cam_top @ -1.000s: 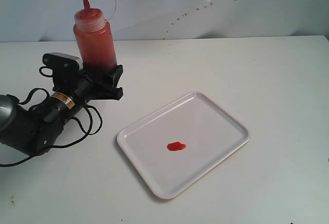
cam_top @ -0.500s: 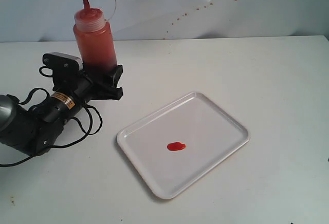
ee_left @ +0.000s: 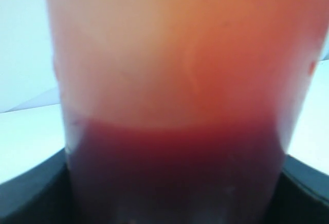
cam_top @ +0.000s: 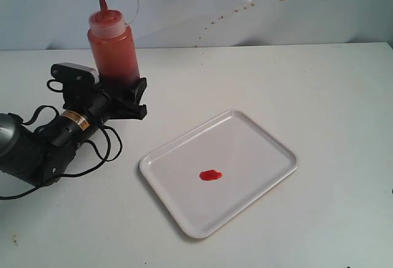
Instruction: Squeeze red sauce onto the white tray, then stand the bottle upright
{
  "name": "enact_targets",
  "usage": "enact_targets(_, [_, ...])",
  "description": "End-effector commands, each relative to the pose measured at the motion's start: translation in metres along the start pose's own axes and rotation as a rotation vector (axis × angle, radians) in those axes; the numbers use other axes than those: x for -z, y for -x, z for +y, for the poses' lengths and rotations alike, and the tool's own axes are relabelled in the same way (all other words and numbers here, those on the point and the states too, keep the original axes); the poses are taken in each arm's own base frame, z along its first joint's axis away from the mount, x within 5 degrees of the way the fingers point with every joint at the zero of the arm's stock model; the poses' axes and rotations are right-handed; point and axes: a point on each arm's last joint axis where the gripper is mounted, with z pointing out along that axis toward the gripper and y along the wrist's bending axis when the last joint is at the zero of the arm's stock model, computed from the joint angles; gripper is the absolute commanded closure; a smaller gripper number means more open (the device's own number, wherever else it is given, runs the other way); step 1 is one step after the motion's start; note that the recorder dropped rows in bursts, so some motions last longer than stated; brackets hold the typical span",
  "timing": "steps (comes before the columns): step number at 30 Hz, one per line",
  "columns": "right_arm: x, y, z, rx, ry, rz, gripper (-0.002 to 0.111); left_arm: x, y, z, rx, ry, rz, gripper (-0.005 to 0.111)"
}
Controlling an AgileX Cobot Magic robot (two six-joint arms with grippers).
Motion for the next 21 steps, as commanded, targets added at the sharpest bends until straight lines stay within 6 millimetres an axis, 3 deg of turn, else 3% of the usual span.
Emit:
enact_targets(1, [0.000, -0.001, -0.001, -0.012, -0.001, 0.002, 0.108, -0.002, 0.010, 0.001, 0.012, 0.002, -0.080, 0.107])
enact_targets(16, [0.000, -0.001, -0.001, -0.012, -0.001, 0.002, 0.108, -0.002, 0.010, 0.001, 0.016, 0.002, -0.078, 0.107])
enact_targets(21, [0.000, -0.001, -0.001, -0.012, -0.001, 0.002, 0.108, -0.002, -0.003, 0.000, 0.026, -0.009, -0.042, 0.107])
